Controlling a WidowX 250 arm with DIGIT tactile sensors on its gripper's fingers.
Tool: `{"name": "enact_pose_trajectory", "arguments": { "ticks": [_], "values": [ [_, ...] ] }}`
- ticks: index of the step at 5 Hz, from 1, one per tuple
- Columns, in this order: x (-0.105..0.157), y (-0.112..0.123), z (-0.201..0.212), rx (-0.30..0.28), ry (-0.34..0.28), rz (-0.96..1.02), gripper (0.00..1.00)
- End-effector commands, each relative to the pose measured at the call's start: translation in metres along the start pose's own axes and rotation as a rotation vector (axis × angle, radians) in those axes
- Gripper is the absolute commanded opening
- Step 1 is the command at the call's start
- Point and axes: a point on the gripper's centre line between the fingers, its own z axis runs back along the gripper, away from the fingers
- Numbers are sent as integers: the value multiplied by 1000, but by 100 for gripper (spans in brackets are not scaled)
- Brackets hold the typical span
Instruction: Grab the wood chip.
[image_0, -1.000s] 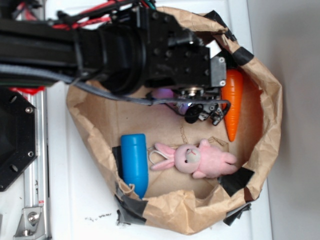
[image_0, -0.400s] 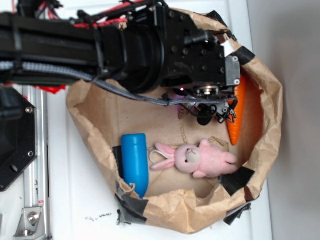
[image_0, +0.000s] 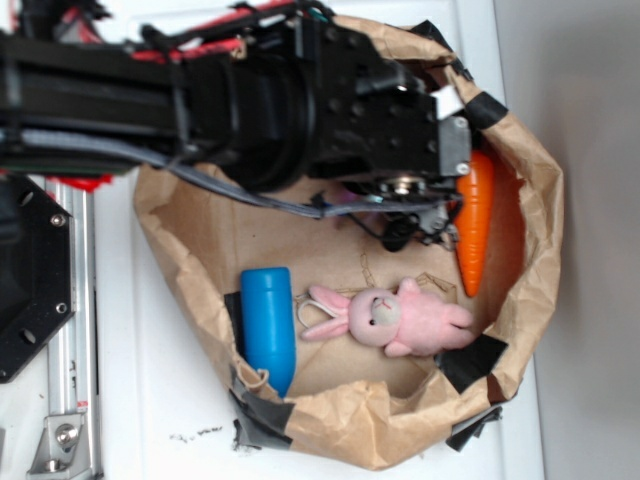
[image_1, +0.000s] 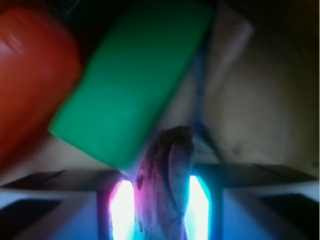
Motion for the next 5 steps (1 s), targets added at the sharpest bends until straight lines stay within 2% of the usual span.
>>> {"name": "enact_pose_trajectory", "arguments": {
  "ticks": [1,2,3,4,5],
  "values": [
    [-13,31,83,4,-78,-456,0],
    [-22,25,128,-11,-118,-616,0],
    [-23,19,162,-13,-110,-650,0],
    [-10,8,170,-28,-88,-658,0],
    [0,4,165,21,-67,-622,0]
  ]
}}
